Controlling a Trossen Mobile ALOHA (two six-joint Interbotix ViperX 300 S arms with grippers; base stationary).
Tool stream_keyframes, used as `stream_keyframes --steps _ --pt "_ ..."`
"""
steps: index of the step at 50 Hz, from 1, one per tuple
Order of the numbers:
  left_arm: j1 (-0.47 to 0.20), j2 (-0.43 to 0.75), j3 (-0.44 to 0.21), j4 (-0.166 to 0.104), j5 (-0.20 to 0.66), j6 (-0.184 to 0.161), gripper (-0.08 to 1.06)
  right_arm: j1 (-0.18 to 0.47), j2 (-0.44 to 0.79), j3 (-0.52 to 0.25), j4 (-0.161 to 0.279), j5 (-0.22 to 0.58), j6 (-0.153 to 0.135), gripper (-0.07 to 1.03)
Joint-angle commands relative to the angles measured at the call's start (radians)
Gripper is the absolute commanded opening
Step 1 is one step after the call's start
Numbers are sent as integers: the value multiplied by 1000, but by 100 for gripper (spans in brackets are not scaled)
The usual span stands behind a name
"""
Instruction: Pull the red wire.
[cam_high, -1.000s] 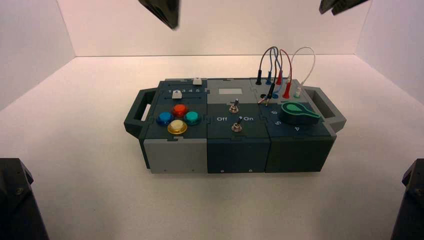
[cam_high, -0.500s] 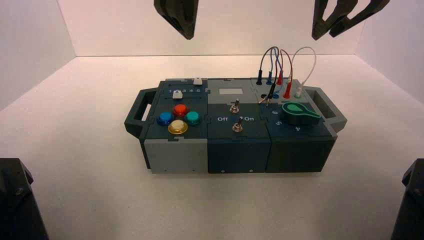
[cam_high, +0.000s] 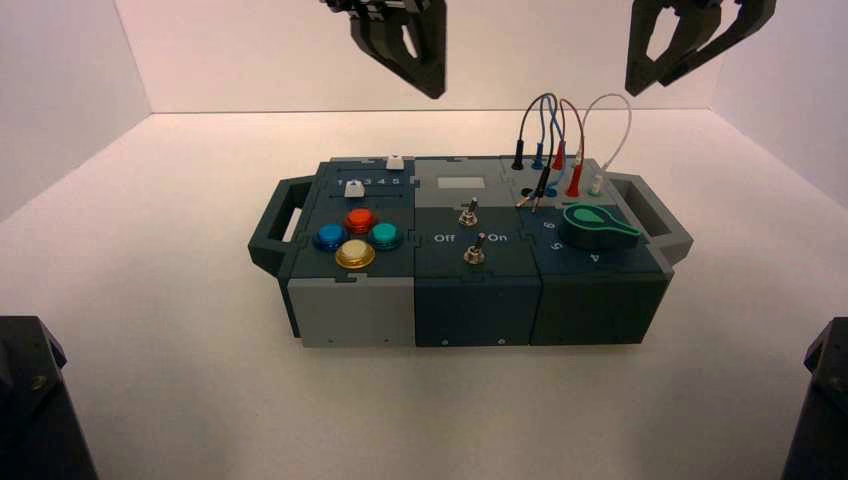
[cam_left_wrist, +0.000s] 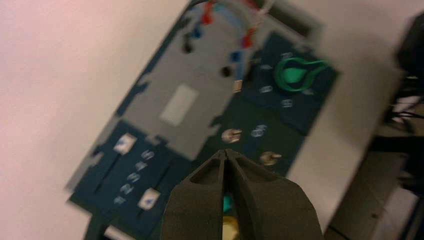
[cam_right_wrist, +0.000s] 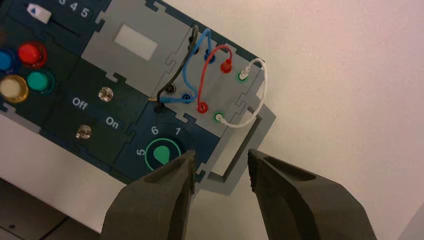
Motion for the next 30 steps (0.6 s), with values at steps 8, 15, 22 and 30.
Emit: stream_keyframes --steps 8,15,22,30 --pt "0 -51 14 -127 -2 112 -3 12 51 -5 8 -32 -57 55" --pt "0 -48 17 -126 12 126 -3 17 120 -15 8 -81 -64 51" --pt "6 -49 0 -117 78 169 -3 21 176 -28 11 -86 -91 51" --pt "32 -41 -23 -115 130 199 -3 23 210 -41 25 -100 -124 51"
